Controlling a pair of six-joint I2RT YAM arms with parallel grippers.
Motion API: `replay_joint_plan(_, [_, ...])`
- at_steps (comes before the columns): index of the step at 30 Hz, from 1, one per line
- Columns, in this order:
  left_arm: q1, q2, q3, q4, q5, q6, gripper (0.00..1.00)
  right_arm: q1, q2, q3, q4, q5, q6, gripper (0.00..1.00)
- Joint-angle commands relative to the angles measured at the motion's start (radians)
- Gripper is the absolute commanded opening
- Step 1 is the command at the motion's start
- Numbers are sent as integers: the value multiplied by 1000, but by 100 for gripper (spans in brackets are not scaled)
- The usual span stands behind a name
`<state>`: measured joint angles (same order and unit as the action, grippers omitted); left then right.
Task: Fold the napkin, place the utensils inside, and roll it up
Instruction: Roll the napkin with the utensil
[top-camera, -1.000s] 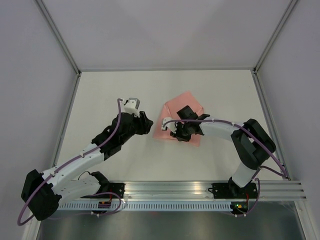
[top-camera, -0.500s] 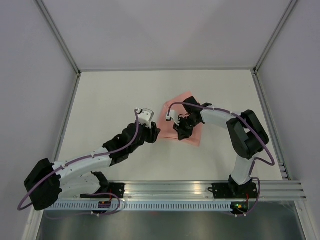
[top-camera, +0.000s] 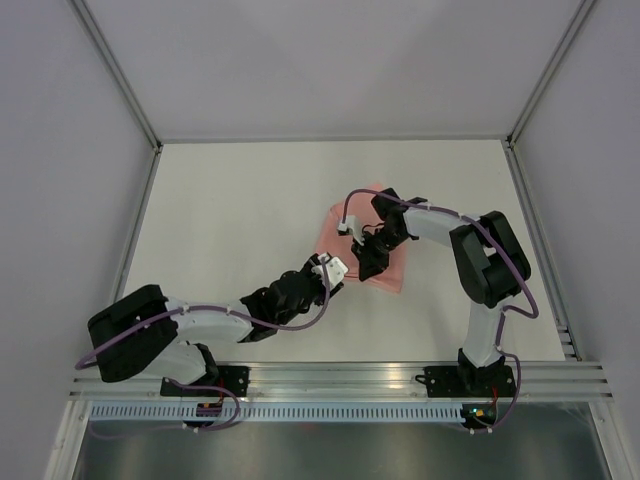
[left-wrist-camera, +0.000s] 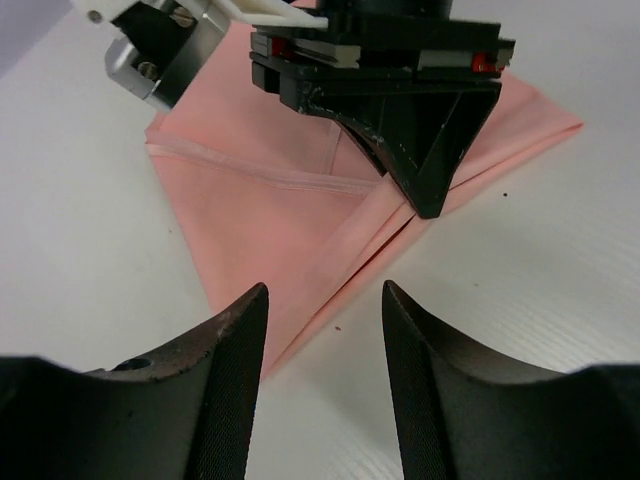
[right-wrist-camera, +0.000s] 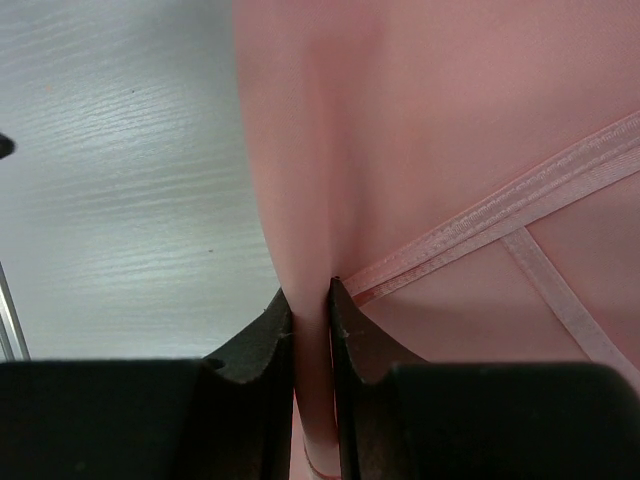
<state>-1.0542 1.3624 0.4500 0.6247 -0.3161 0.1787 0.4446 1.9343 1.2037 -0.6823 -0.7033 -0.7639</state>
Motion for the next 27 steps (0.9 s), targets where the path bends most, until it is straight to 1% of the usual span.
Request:
replay_joint_plan(1, [-7,58,-4,228,64,221,56,-14,97,-59,-97,148,-69,17])
replay_joint_plan(2, [-7,85,10,210,78,243,56,-15,98,-59,-99,148,-69,17])
replay_joint_plan(3, [-7,96,33,164,134,251,57,-17,101,-56,-100,148,-71,16])
replay_joint_plan(5, [-9,134,45,152,176,292,58,-17,101,-56,-99,149,-71,16])
replay_joint_plan(12, [-13,213,84,86,251,378,59,-27,109,-56,-100,153,-75,15])
replay_joint_plan(19, [-13,305,113,90,235,456,59,-32,126,-49,-103,159,-78,14])
replay_joint_plan(21, [-13,325,113,135,209,498,60,-33,130,-47,-105,159,-80,14])
replay_joint_plan(27, [-10,392,151,155,184,585,61,-38,141,-44,-108,159,-83,13])
